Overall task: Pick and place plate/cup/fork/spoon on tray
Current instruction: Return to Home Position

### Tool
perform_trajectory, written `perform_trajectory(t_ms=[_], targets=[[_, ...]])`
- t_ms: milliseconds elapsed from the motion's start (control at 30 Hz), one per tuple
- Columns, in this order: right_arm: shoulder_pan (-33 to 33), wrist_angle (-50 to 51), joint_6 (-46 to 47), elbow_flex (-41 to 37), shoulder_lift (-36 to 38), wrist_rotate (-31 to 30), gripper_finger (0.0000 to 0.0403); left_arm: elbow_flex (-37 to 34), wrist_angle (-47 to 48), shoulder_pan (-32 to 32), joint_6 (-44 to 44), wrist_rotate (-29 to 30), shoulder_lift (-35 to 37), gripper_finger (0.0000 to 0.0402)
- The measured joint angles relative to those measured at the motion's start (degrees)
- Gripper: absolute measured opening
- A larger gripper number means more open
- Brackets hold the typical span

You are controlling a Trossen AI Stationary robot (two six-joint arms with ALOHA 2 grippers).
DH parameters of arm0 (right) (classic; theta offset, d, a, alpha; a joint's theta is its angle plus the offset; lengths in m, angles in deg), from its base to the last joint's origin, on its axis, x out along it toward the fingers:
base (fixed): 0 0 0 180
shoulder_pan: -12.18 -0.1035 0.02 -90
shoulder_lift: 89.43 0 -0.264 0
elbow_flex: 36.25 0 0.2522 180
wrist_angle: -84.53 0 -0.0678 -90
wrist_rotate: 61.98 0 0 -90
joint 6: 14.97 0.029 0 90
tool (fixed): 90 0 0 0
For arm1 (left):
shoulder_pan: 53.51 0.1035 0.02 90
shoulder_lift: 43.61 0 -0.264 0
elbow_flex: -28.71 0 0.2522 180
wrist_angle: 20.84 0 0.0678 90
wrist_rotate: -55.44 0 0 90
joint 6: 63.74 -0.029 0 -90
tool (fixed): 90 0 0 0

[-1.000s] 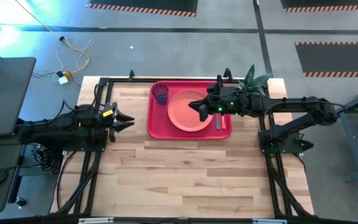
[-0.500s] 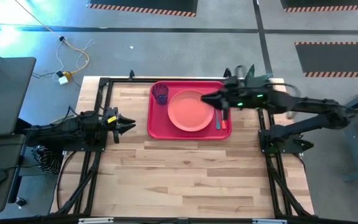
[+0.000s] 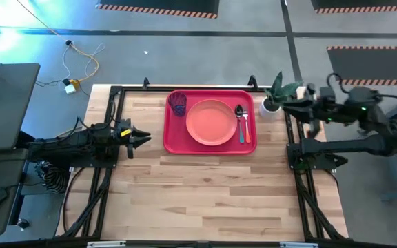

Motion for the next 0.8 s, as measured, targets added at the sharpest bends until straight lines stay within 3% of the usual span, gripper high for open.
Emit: perform_trajectory(t_ms=[167, 533, 800], targets=[[0.00, 1.70, -1.20, -4.29, 8.85, -3.21, 0.0062, 0.00, -0.01, 0.00, -2.09, -0.03, 0.00, 0.0097], [0.00, -13.57, -0.17, -30.85, 28.35, -5.20, 0.0062, 0.00, -0.09, 0.00, -2.25, 0.25, 0.00, 0.0097], [0.00, -15.49, 1.46, -42.64, 29.34, -4.54, 0.0062, 0.00, -0.26, 0.00, -2.27, 0.63, 0.00, 0.0097]])
